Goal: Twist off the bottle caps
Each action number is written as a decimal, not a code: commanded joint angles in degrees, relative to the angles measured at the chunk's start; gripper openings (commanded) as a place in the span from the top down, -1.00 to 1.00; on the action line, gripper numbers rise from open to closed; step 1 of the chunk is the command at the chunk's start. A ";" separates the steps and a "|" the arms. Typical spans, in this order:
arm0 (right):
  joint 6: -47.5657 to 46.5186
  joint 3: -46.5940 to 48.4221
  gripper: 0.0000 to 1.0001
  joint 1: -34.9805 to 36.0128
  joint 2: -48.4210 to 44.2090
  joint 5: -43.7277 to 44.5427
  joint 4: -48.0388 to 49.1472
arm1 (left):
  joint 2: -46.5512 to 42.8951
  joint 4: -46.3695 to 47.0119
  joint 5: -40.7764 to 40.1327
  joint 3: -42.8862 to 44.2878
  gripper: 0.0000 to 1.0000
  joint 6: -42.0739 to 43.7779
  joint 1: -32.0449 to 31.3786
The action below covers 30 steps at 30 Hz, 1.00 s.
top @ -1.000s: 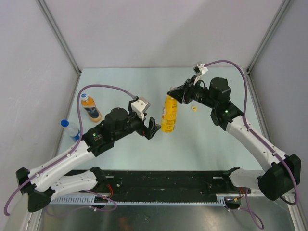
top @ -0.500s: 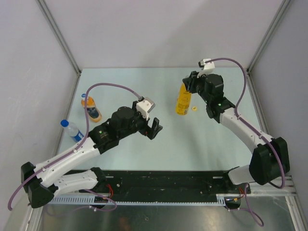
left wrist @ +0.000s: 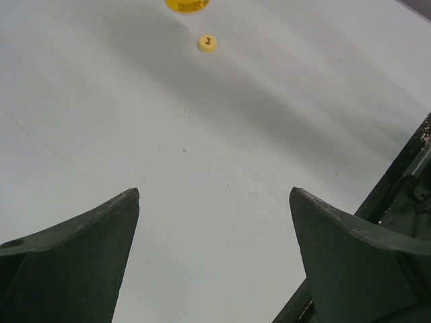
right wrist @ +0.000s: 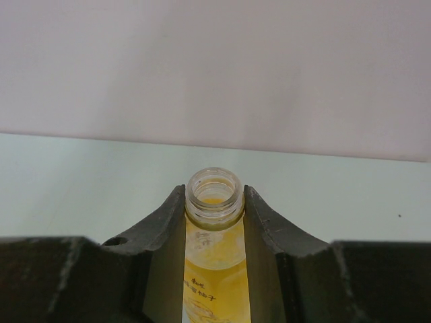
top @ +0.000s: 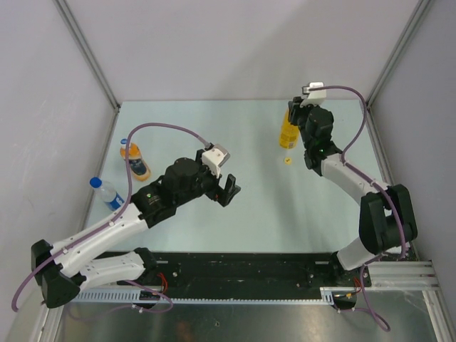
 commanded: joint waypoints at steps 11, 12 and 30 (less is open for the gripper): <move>-0.74 -4.01 1.00 -10.19 11.83 -13.69 24.20 | 0.89 1.86 1.11 1.72 -0.92 1.64 0.12; -1.13 -4.48 1.00 -10.24 12.79 -12.85 25.29 | 0.79 1.82 1.24 1.79 -0.92 1.75 0.14; -3.29 -9.90 -0.59 -7.81 10.16 -9.97 26.64 | -0.32 1.85 1.06 1.78 -0.92 0.88 0.16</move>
